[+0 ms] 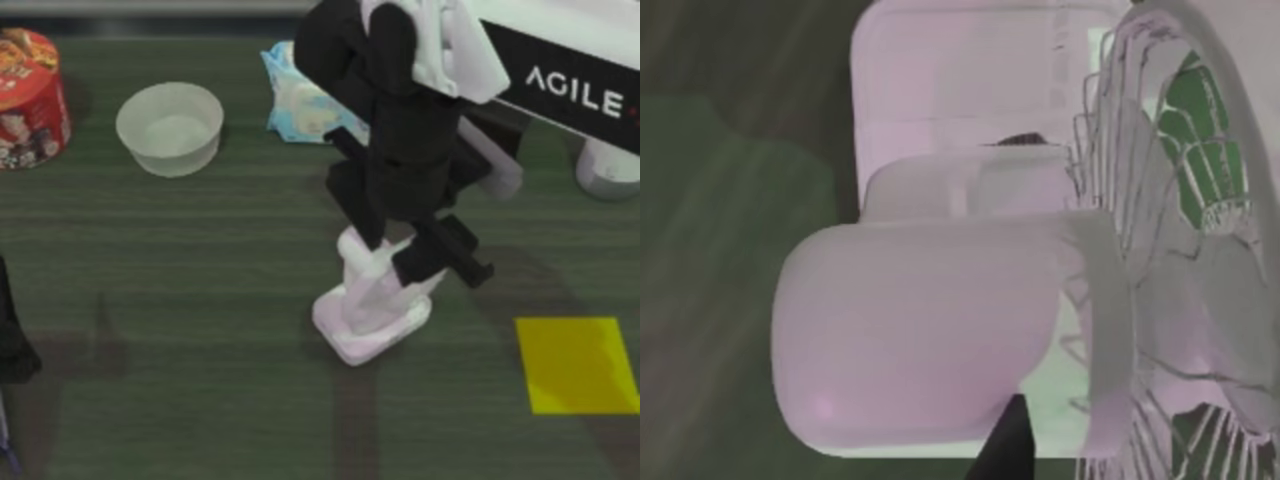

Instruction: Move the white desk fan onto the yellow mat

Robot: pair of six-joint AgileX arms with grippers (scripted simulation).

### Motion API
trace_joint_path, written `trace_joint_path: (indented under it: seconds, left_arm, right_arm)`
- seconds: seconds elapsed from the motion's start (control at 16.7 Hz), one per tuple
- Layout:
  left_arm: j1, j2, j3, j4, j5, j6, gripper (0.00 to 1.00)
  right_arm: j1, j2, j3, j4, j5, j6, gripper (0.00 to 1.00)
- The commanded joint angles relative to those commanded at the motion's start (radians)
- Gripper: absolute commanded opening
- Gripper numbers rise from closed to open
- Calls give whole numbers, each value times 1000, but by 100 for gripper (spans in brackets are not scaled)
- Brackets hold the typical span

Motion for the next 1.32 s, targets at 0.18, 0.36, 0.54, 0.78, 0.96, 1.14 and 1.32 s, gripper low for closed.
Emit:
trace_joint_path:
  seconds: [0.18,0.36,0.54,0.78,0.96,1.14,1.32]
  left_arm:
    - [0,0,0,0,0,0,100]
    - [0,0,0,0,0,0,100]
    - [0,0,0,0,0,0,100]
    - [0,0,0,0,0,0,100]
    - [0,0,0,0,0,0,100]
    - [0,0,0,0,0,0,100]
    - [0,0,0,0,0,0,100]
  right_arm:
    - [0,0,0,0,0,0,0]
    - [-1,1,19,-17,-1,4,0]
    - [0,14,121,-104,-2,7,0]
    - [5,24,240,-210,0,1,0]
    - [6,24,244,-214,0,1,0]
    - [-8,8,227,-208,-1,7,0]
    - [-65,-72,126,-186,-4,40,0]
